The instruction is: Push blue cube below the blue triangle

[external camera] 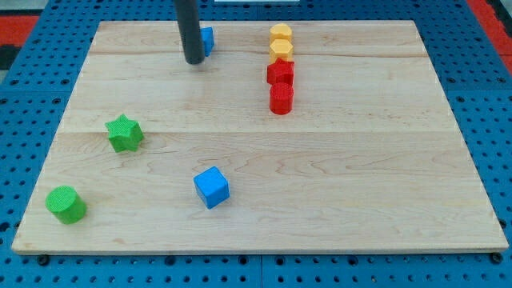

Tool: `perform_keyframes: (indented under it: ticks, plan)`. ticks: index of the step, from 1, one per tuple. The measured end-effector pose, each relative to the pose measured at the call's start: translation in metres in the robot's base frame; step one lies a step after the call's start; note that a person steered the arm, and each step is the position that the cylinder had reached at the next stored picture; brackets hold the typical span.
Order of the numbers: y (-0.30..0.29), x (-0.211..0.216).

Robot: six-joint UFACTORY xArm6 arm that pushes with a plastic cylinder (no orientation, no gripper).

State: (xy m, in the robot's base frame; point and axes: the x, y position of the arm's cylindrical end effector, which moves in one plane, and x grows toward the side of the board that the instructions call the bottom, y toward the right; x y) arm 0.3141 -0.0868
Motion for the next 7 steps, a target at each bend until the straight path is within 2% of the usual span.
perform_keyframes:
  ticks: [3,4,5,6,7]
  plan:
    - [0.135,0.196]
    - [0.113,0.262]
    - [0.074,0.267]
    - [0.071,0.250]
    - [0.068,0.267]
